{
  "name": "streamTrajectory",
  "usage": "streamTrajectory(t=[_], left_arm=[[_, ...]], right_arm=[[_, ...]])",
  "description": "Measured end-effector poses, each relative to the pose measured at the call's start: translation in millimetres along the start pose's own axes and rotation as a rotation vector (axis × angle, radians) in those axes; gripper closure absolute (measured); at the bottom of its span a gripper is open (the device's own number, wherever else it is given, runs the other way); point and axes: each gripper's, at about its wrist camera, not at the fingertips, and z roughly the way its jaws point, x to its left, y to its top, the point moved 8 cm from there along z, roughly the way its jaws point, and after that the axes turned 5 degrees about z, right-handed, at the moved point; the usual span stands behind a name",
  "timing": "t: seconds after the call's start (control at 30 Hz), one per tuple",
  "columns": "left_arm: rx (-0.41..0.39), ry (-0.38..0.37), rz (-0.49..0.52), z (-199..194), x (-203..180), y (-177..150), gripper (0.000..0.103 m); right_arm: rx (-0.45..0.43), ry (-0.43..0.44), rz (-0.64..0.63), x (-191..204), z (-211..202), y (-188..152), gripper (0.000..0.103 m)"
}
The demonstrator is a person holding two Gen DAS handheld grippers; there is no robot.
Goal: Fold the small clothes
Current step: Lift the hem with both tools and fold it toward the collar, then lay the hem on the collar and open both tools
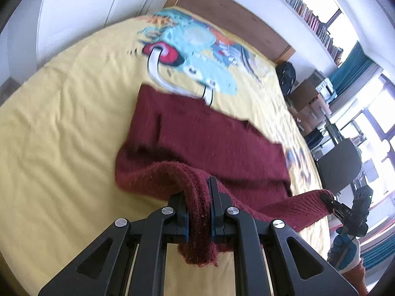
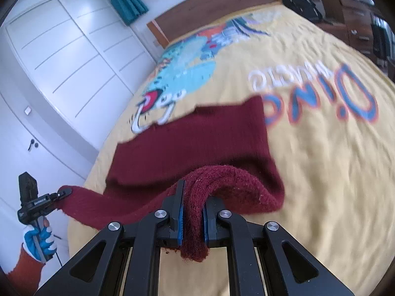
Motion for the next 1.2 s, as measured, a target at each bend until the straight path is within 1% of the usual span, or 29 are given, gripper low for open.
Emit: streamTrajectory(t=[0.1, 0.13, 0.2, 0.23, 0.37, 0.5, 0.53, 0.6, 0.67, 0.77, 0.8, 0.83, 0.87, 0.9, 0.93, 0.97, 1.0, 1.03, 1.1, 1.17, 1.2], left_arm=[[-0.025, -0.009, -0.003, 0, 6, 25, 0.094], [-0.036, -0.012, -0.007, 5, 8, 37, 0.094], [-0.046, -0.009, -0.008, 12, 10, 50, 0.094], [-0.051, -0.002, -0.002, 19, 12, 61, 0.094], [-0.047, 0.026, 0.0, 46, 21, 81, 0.094], [-0.004, 0.084, -0.011, 89, 40, 93, 0.094], [0.017, 0.103, -0.019, 104, 47, 95, 0.094], [0.049, 0.119, -0.035, 123, 57, 94, 0.094], [0.078, 0.16, -0.042, 143, 71, 94, 0.094], [0.113, 0.197, -0.048, 162, 85, 90, 0.092], [0.121, 0.208, -0.045, 167, 88, 90, 0.091], [0.127, 0.216, -0.04, 171, 91, 89, 0.091], [0.137, 0.215, -0.047, 175, 94, 88, 0.09], [0.143, 0.21, -0.059, 177, 95, 87, 0.087], [0.146, 0.197, -0.079, 179, 97, 87, 0.082], [0.14, 0.178, -0.105, 180, 100, 87, 0.079], [0.133, 0.166, -0.121, 178, 102, 89, 0.072], [0.119, 0.148, -0.14, 174, 103, 91, 0.066], [0.109, 0.134, -0.155, 169, 104, 95, 0.064], [0.103, 0.142, -0.156, 163, 105, 100, 0.062], [0.1, 0.147, -0.153, 159, 104, 102, 0.058]], right_arm=[[-0.03, -0.001, -0.001, 4, 11, 31, 0.092], [-0.038, -0.001, 0.003, 4, 15, 40, 0.092], [-0.048, -0.004, 0.013, 1, 25, 57, 0.092], [-0.051, -0.008, 0.018, -1, 30, 64, 0.092], [-0.034, -0.031, 0.05, -14, 65, 86, 0.092], [0.016, -0.072, 0.081, -29, 106, 95, 0.092], [0.03, -0.089, 0.093, -34, 117, 96, 0.092], [0.05, -0.112, 0.107, -42, 135, 97, 0.091], [0.065, -0.145, 0.117, -50, 152, 99, 0.09], [0.077, -0.166, 0.146, -61, 171, 102, 0.088], [0.081, -0.176, 0.162, -66, 177, 102, 0.084], [0.085, -0.179, 0.173, -69, 182, 102, 0.082], [0.091, -0.182, 0.182, -71, 185, 102, 0.077], [0.099, -0.186, 0.196, -73, 190, 101, 0.066], [0.099, -0.185, 0.205, -75, 191, 102, 0.059], [0.092, -0.178, 0.214, -76, 192, 103, 0.046], [0.082, -0.163, 0.223, -76, 191, 105, 0.042], [0.076, -0.161, 0.226, -76, 190, 107, 0.04], [0.06, -0.166, 0.212, -74, 185, 113, 0.033], [0.047, -0.165, 0.208, -73, 180, 118, 0.031], [0.039, -0.17, 0.205, -73, 175, 120, 0.031]])
